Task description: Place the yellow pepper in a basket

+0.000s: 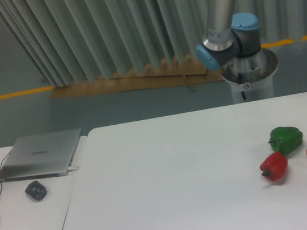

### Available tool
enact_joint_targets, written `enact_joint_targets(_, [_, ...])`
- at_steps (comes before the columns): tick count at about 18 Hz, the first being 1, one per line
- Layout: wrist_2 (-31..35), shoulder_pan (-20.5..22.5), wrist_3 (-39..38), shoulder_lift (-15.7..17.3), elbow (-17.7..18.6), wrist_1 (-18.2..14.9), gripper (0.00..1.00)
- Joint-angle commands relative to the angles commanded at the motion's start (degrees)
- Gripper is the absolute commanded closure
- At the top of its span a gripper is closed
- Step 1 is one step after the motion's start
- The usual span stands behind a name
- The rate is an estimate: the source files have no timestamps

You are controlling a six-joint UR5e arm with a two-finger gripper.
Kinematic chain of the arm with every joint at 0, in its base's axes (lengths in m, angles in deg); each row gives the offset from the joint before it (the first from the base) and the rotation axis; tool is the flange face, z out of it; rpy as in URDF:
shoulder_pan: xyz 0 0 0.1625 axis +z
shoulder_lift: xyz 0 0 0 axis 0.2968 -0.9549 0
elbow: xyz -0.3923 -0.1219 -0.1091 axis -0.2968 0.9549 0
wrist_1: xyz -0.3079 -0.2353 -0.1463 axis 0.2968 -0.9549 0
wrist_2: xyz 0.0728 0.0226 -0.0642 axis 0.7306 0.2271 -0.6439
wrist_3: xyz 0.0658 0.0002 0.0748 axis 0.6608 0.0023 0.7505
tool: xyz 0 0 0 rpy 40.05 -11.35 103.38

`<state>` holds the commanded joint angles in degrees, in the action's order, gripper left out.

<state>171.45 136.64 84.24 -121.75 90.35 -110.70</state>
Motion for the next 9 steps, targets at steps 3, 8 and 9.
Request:
enact_joint_targets(3, [-0.2, -4.7, -0.3, 1.1, 0.1, -3.3, 0.0])
enact_joint_targets(8, [-0.4, -6.5, -1.1, 3.1, 1.8, -5.6, 0.0])
enact_joint_targets(9, [-0.4, -6.4, -1.2, 3.1, 1.8, -5.6, 0.0])
